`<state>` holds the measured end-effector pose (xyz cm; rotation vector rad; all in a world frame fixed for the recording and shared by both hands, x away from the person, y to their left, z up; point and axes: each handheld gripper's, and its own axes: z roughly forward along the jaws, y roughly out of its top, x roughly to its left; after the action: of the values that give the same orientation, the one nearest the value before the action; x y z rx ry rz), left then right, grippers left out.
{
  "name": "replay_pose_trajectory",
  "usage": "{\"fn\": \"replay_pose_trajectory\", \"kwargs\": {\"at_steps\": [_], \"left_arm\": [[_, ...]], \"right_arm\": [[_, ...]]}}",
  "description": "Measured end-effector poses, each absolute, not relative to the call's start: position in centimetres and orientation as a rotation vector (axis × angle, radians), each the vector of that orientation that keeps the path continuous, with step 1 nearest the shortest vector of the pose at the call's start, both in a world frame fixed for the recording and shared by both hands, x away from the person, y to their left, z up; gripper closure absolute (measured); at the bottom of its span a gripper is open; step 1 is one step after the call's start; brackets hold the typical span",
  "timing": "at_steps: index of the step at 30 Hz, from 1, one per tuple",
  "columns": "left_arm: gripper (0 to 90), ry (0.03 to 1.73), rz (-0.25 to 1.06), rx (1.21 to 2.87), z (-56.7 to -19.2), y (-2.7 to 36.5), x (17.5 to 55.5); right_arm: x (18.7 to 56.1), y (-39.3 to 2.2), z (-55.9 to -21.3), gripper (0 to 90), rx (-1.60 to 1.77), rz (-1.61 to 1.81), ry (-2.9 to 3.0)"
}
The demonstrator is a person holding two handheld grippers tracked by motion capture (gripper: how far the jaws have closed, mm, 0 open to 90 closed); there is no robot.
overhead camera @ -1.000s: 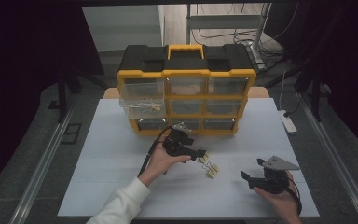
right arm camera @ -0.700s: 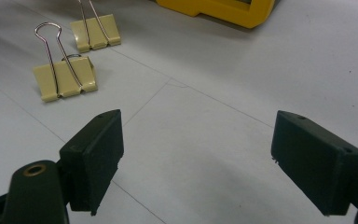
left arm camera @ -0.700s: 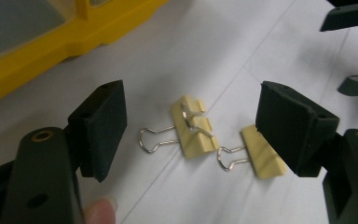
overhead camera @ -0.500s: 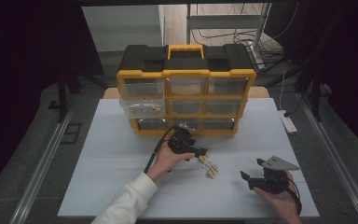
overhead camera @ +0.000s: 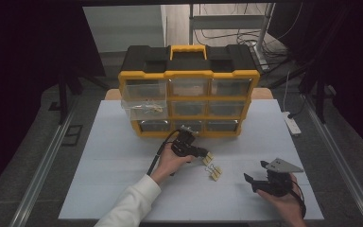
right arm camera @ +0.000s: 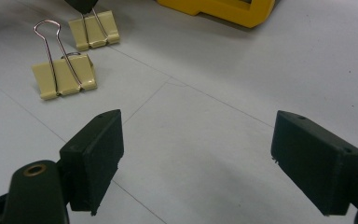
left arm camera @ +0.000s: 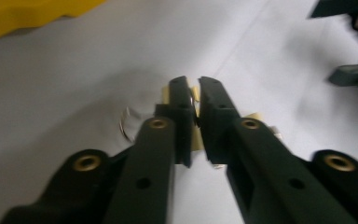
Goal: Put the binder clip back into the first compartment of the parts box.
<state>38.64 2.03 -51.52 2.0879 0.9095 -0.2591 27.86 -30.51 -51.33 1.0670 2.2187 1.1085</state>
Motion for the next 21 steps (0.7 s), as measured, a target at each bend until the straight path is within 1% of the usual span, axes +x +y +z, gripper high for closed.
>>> {"fn": "replay_pose_trajectory", "kwargs": {"at_steps": [2, 8, 16, 21], "left_arm": [[88.3, 0.901, -0.271, 2.079, -51.4, 2.0, 38.5], [88.7, 0.866, -0.221, 2.071, -50.6, 2.2, 37.8], [88.6, 0.806, -0.147, 2.041, -48.5, 3.2, 36.3], [88.6, 0.780, -0.126, 2.022, -47.6, 3.5, 35.4]], "right_arm": [[27.9, -30.5, -51.3, 17.4, 1.067, 1.108, 2.218], [27.8, -30.6, -51.3, 17.4, 1.068, 1.108, 2.216], [27.8, -30.5, -51.3, 17.4, 1.067, 1.106, 2.216], [27.8, -30.5, -51.3, 17.4, 1.067, 1.105, 2.216]]}}
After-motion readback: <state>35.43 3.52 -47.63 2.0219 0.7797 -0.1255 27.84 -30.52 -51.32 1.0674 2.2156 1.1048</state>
